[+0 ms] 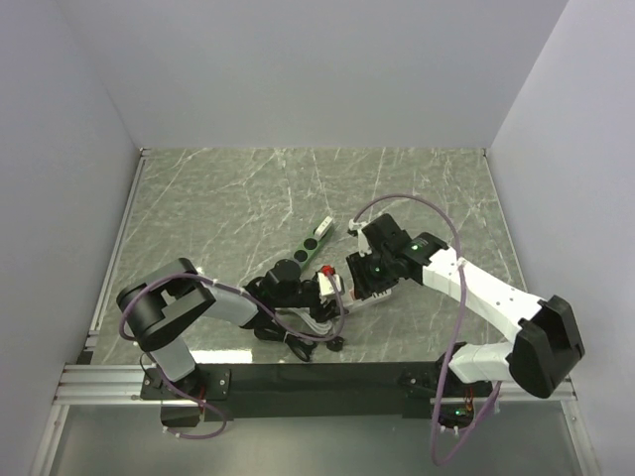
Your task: Insert the plug
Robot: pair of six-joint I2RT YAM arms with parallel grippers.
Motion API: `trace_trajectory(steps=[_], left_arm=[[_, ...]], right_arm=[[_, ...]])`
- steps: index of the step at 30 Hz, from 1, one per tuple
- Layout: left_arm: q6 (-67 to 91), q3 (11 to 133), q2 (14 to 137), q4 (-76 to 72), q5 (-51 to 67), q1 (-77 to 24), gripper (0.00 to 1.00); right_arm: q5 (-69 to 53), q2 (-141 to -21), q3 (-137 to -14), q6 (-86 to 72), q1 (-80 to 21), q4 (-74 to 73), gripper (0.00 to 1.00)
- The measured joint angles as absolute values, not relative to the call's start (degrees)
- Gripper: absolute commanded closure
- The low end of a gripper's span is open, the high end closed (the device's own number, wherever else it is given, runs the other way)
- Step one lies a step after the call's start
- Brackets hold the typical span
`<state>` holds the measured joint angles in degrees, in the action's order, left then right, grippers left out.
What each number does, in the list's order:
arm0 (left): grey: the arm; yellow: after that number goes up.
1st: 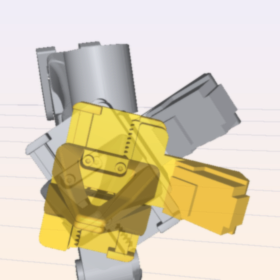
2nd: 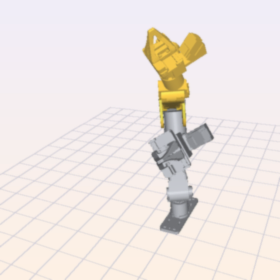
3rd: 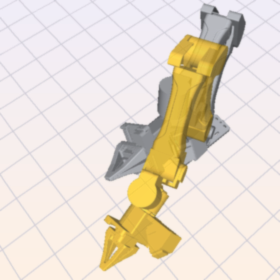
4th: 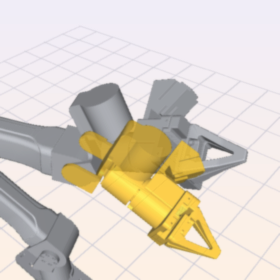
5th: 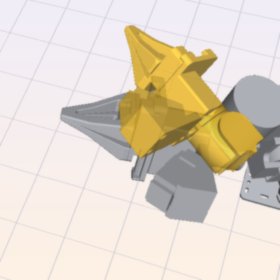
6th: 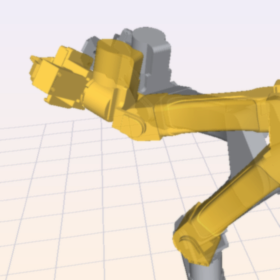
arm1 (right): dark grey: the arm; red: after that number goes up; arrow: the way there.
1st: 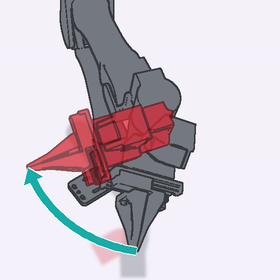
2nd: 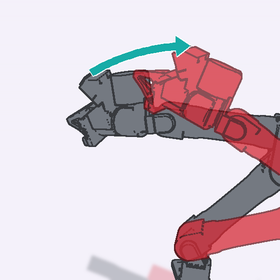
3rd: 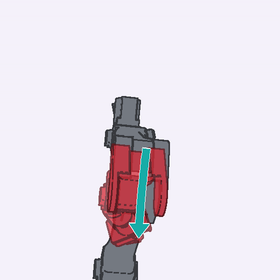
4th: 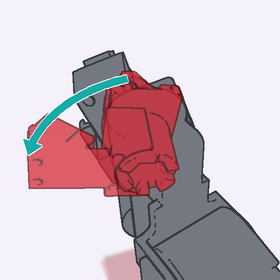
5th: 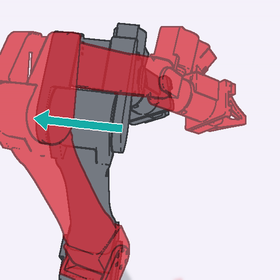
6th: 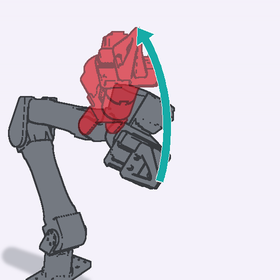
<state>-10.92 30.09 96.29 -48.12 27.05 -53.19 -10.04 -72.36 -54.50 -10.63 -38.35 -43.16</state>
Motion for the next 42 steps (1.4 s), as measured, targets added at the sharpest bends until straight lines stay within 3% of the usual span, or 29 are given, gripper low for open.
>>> trace_trajectory(steps=[21,42], left_arm=[[-11.09,28.99,95.39,-48.31,26.83,-53.19,0.83],[-11.09,28.51,94.91,-48.34,26.30,-53.21,0.83]], right_arm=[[-5.63,-83.40,-59.59,-9.34,-38.87,-45.17,1.00],[-3.44,-83.64,-59.94,-9.17,-38.87,-46.24,1.00]])
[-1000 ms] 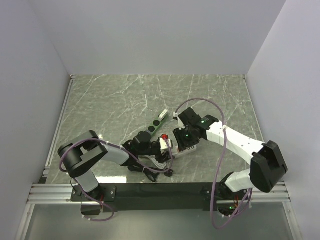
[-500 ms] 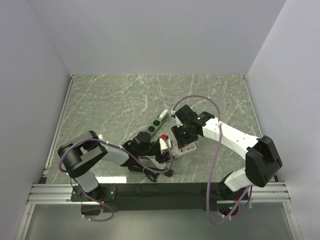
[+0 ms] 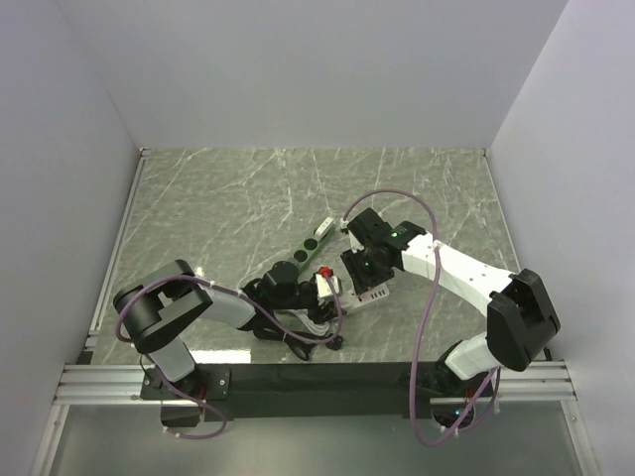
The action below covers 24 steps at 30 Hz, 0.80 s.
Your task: Insert the plug
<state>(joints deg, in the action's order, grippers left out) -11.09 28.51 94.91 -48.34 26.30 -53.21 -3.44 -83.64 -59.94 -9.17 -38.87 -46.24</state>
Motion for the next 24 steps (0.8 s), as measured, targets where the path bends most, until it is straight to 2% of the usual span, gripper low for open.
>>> trace_trajectory(steps=[24], left_arm=[[-11.03,28.51,94.91,-48.29,26.15,-53.21,0.84]], right_arm=[[-5.39,-84.27,-60.03,-8.47,-39.40,-46.26,1.00]])
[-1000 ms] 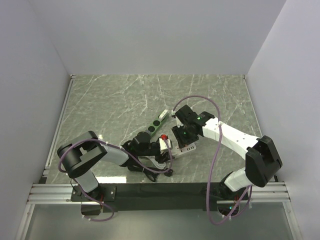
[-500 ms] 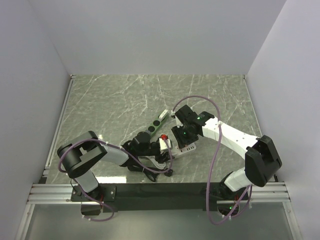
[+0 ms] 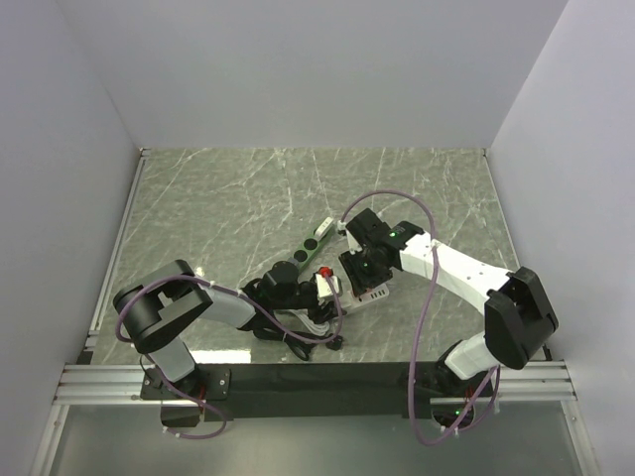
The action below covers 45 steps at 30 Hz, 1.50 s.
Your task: Insert the plug
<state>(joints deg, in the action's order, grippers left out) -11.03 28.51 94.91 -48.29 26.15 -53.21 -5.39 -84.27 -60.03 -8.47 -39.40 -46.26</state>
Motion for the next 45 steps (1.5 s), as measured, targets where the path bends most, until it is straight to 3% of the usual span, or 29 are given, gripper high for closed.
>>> trace_trajectory(steps=[34,45], left_arm=[[-10.41,28.51,94.85,-48.14,25.76,-53.17,0.85],[-10.28,28.49,94.65,-47.92,25.26,-53.17,0.85]], right_arm=[[2.48,-89.25,-62.67,-12.58,-43.94,-44.60,1.00],[0.67,-86.39,-57.23,-13.89,-42.24,-37.39,1.00]])
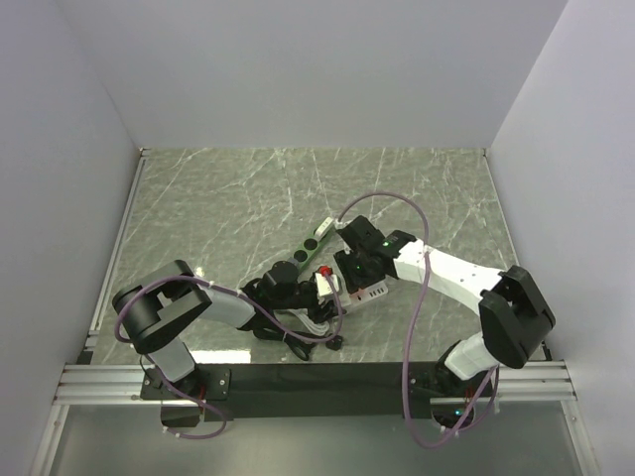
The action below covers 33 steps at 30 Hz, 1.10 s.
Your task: Insert the plug
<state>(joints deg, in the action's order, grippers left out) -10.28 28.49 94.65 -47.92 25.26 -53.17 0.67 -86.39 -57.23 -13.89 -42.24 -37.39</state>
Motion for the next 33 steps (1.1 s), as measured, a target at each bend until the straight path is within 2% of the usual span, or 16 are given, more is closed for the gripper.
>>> trace_trajectory(steps=[9,11,12,14,15,16,17,18,19,20,22,26,28,33], left_arm=[[-9.91,28.53,94.61,-47.75,24.91,-53.17,0.84],[-9.32,28.53,94.41,-47.59,24.14,-53.19,0.83],[-9.08,28.53,94.32,-47.51,23.88,-53.19,0.79],[-8.01,28.53,94.24,-47.46,23.07,-53.23,0.73],[-7.57,28.53,94.19,-47.44,22.74,-53.25,0.59],[-7.07,28.53,94.08,-47.57,22.55,-53.25,0.50],[-6.55,28.53,93.78,-47.83,22.52,-53.25,0.44],[-6.26,28.53,93.41,-48.18,22.52,-53.28,0.28],[-6.20,28.53,92.88,-48.75,22.35,-53.32,0.18],[-5.63,28.51,92.36,-48.64,21.52,-53.34,0.14],[-4.84,28.47,92.09,-47.59,19.44,-53.08,0.12],[-3.97,27.94,92.09,-45.87,17.52,-52.66,0.11],[-3.77,27.94,92.09,-45.19,16.99,-52.66,0.01],[-3.16,27.31,92.07,-44.80,15.66,-52.66,0.01]], right_arm=[[1.10,-83.83,-53.98,-15.40,-42.35,-33.74,1.00],[1.37,-83.20,-53.98,-15.70,-42.44,-33.71,0.97],[1.58,-82.89,-53.89,-15.97,-42.57,-33.74,0.94],[2.07,-81.95,-53.41,-16.78,-42.74,-33.63,0.80],[2.15,-81.06,-52.95,-17.12,-42.78,-33.63,0.75],[2.37,-79.85,-52.47,-17.43,-42.78,-33.71,0.66],[2.61,-78.43,-51.99,-17.69,-42.87,-33.67,0.63],[3.03,-76.86,-51.55,-18.04,-42.87,-33.67,0.55],[3.42,-75.40,-51.24,-18.26,-42.87,-33.61,0.52],[3.81,-73.52,-51.05,-18.57,-42.87,-33.85,0.50],[4.05,-69.21,-50.87,-18.92,-42.87,-33.80,0.47],[4.08,-63.72,-50.87,-19.25,-42.87,-32.69,0.48],[4.10,-63.44,-50.87,-19.25,-42.87,-32.56,0.48],[4.54,-67.33,-50.87,-19.27,-42.87,-31.90,0.48]])
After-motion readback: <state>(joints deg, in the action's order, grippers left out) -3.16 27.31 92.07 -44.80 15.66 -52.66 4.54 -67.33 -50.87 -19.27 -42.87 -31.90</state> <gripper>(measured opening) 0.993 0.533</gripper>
